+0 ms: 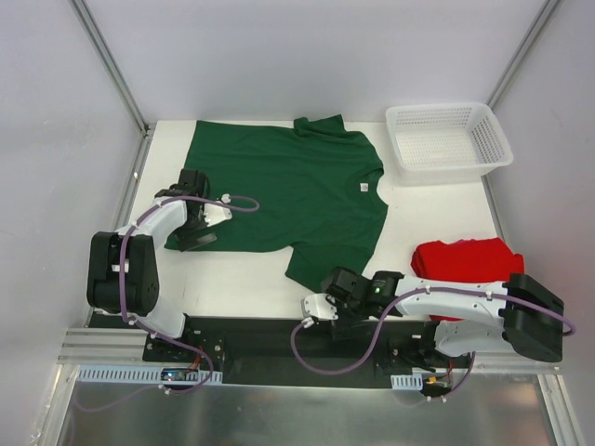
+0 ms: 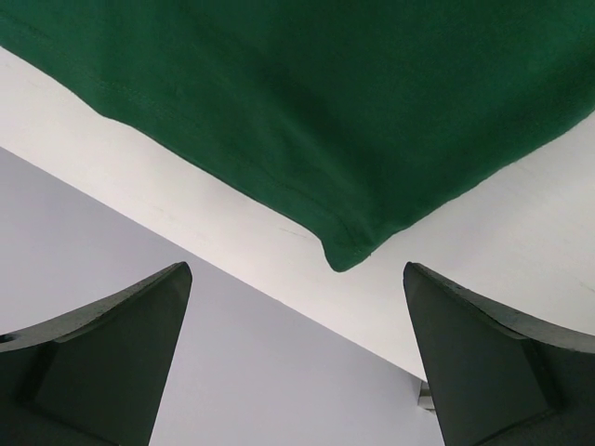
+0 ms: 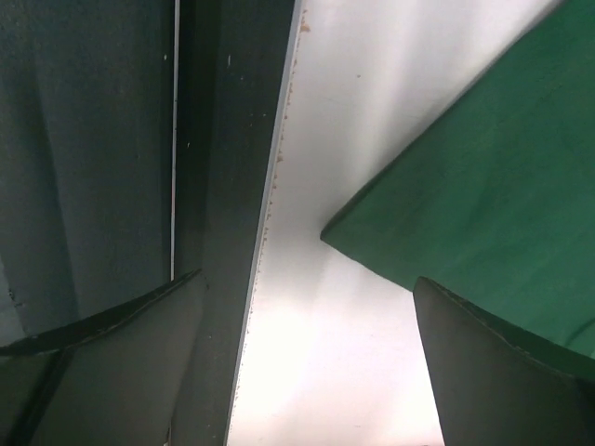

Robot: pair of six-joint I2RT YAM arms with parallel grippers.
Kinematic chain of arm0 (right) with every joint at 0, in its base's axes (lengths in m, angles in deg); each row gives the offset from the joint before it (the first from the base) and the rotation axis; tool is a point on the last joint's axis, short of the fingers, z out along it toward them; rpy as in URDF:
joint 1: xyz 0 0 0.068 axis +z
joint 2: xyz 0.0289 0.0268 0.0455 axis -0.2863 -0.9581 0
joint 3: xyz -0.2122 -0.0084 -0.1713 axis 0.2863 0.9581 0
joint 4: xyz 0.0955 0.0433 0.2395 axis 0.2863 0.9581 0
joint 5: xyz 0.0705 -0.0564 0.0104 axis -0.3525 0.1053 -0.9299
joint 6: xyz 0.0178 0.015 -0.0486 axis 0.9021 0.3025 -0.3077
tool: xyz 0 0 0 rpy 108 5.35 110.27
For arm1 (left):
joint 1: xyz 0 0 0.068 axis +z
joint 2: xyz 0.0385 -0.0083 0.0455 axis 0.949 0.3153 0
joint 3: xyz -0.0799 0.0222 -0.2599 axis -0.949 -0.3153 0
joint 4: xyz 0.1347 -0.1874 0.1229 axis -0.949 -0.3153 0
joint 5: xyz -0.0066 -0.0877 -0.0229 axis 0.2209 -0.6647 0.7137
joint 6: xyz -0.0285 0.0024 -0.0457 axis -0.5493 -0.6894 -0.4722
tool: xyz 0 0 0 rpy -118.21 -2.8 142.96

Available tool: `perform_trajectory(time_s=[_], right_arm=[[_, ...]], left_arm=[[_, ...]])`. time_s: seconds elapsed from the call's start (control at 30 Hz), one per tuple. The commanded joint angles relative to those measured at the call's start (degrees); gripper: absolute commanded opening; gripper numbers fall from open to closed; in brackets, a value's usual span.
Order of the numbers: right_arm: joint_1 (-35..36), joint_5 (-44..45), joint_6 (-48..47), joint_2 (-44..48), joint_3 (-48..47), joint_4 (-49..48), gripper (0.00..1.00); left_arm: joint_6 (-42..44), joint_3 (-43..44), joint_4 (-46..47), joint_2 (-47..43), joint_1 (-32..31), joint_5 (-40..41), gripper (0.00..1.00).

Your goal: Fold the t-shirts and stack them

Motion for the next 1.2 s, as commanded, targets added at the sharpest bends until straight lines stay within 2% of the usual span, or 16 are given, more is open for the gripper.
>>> perform_trajectory(time_s=[0.0, 0.4, 0.6, 0.7, 1.17], right_arm=[[-0.2, 1.6, -0.9, -0.1, 0.3, -1.1, 0.95], [-5.1, 4.3, 1.0, -7.6, -6.5, -1.7, 0.87], [-5.3, 3.6, 1.0, -9.3, -8.1, -1.8, 0.84], [-5.2, 2.2, 1.3, -9.7, -8.3, -1.5, 0.8], [-5.0, -4.5, 1.2, -8.4, -7.8, 2.7, 0.76]], left_arm=[[-0.1, 1.9, -0.5, -0.1, 0.6, 1.2, 0.99], [-0.5, 2.3, -0.5, -0.6, 0.4, 2.0, 0.99], [-0.7, 1.7, -0.5, -0.8, 0.3, 2.2, 0.99], [-0.6, 1.6, -0.5, -0.8, 0.3, 2.2, 0.99], [-0.3, 2.4, -0.4, 0.5, 0.3, 2.5, 0.99]])
